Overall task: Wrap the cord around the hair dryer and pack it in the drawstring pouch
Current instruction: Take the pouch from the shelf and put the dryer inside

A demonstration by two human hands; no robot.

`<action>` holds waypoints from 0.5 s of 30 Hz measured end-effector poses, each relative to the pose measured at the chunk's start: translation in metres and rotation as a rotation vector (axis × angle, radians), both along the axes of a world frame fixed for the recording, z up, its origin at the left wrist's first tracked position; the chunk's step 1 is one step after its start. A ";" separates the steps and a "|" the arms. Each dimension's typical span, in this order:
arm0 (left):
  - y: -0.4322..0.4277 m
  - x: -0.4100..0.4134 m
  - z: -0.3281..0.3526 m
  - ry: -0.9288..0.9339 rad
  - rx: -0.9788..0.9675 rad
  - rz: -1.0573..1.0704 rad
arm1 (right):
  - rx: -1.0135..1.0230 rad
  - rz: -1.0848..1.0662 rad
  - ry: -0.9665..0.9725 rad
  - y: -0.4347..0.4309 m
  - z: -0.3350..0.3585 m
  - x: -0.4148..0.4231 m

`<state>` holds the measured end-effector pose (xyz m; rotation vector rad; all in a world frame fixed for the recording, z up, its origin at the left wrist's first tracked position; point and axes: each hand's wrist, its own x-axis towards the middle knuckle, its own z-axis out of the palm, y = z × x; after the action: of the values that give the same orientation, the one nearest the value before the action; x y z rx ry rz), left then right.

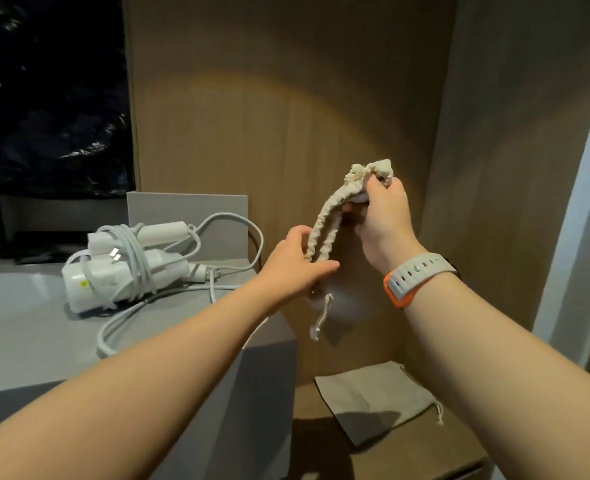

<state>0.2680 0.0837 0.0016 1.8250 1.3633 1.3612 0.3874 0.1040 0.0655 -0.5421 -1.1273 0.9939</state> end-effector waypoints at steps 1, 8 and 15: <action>-0.003 -0.007 0.004 -0.048 -0.062 0.012 | 0.023 0.024 0.015 -0.003 0.006 -0.008; 0.002 -0.076 0.026 -0.512 -0.163 0.039 | 0.080 0.081 0.019 0.011 0.015 -0.064; 0.025 -0.147 0.075 -0.496 0.380 0.352 | 0.129 0.259 0.236 0.038 0.051 -0.119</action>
<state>0.1209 0.1092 0.0769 1.3405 1.2459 2.2064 0.2684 0.1423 0.1169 -0.1708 -1.0565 1.1664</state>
